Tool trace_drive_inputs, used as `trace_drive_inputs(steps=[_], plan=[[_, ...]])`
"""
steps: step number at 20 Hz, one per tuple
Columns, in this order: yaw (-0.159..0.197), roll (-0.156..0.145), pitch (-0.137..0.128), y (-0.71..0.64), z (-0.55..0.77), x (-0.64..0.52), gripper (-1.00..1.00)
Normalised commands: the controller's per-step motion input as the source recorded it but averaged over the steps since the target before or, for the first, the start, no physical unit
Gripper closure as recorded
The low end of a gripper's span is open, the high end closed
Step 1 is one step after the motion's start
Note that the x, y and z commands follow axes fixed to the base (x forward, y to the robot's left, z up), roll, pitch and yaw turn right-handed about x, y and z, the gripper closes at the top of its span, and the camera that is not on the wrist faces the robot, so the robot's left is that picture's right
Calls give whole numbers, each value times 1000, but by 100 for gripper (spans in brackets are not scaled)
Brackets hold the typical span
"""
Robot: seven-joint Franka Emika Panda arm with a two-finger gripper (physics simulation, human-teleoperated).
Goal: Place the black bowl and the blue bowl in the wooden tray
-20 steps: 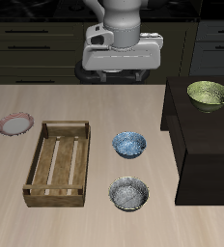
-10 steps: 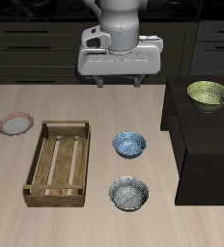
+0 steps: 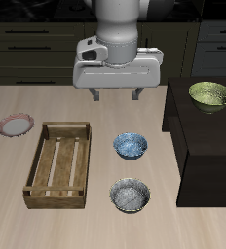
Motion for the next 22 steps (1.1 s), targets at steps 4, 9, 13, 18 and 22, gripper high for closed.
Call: trace_drive_inputs(steps=[4,9,13,18,22], plan=[[31,-17,18,-115,-62,473,-100],[34,-27,10,-113,-56,371,-100],[-26,-43,6,-131,11,297,-100],[18,-18,26,-129,-52,370,-100],[44,1,9,45,-140,272,-100]])
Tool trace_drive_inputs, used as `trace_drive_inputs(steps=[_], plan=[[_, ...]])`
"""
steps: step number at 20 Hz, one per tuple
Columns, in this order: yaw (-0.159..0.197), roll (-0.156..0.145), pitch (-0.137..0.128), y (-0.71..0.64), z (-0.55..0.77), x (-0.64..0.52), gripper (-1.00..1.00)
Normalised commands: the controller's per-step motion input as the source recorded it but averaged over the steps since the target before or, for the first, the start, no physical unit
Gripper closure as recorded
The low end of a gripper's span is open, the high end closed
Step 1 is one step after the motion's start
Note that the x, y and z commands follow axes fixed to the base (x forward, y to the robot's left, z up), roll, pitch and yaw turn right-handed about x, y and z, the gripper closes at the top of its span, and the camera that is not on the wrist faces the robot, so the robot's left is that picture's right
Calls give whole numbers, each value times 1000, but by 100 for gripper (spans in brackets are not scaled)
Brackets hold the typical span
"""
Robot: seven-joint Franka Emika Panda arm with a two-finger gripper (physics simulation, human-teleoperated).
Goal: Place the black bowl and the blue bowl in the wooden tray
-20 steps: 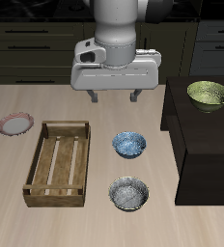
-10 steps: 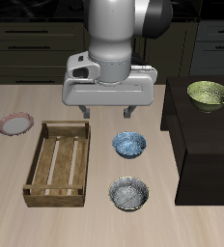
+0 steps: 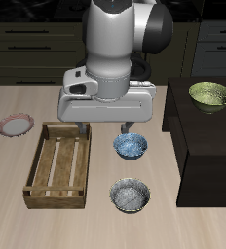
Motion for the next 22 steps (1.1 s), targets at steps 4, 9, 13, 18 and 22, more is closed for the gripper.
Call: trace_drive_inputs(steps=[4,9,13,18,22], plan=[[56,-33,18,15,-244,209,-100],[6,-15,35,-30,-259,185,-100],[26,-4,20,82,-276,139,-100],[34,16,12,181,-218,81,-100],[4,8,19,109,-175,107,-100]])
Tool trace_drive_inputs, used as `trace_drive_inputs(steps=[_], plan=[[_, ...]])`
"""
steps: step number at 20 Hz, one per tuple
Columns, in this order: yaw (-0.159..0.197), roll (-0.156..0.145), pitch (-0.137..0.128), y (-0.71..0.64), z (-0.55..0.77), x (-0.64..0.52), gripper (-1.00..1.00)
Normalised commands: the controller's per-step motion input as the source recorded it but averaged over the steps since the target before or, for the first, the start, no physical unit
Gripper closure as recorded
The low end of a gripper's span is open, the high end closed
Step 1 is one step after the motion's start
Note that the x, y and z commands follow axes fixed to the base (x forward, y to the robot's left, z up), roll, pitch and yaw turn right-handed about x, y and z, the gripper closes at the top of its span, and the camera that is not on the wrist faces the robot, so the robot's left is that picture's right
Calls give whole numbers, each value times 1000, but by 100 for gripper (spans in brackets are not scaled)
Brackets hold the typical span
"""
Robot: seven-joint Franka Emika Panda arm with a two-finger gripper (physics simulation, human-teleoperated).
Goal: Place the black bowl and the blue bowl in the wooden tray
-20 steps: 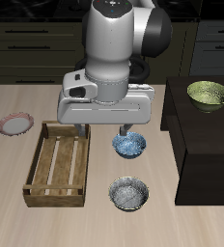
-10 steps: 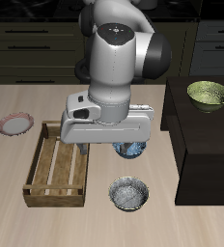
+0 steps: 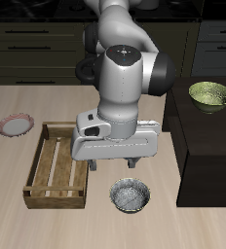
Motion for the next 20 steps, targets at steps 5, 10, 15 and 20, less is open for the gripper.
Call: trace_drive_inputs(steps=[5,10,15,20], plan=[[14,-2,21,54,-205,143,-100],[20,-7,20,54,-204,96,-100],[4,-5,20,16,-169,74,-100],[17,18,25,131,-222,15,-100]])
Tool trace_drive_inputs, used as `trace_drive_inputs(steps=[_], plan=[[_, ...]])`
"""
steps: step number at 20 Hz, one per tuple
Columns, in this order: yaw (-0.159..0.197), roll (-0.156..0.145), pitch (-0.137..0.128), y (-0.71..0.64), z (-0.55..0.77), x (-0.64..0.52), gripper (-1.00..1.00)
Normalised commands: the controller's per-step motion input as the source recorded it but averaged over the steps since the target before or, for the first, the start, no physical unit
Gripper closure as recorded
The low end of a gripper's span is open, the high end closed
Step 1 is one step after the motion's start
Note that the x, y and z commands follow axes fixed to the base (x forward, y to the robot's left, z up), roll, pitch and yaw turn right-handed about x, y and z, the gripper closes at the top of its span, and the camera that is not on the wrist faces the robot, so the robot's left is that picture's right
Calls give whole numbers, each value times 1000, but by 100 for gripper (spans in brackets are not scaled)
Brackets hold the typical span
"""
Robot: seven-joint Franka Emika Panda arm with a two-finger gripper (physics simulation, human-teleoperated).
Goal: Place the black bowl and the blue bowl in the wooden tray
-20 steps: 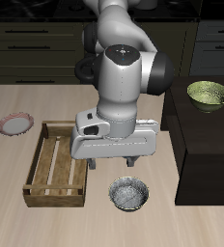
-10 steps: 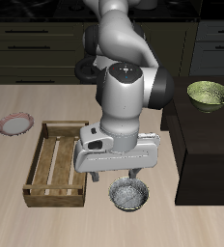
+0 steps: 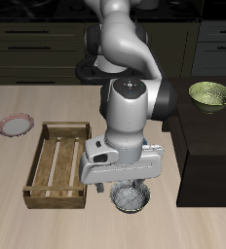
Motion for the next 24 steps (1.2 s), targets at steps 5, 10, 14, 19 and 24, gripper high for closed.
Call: trace_drive_inputs(steps=[5,10,14,19,24], plan=[[7,-4,18,77,-137,-53,-100],[20,0,16,38,-127,-11,-100],[17,-5,14,-29,-129,38,-100],[-5,-29,-7,-133,3,110,-100],[2,-20,9,-69,-106,78,-100]])
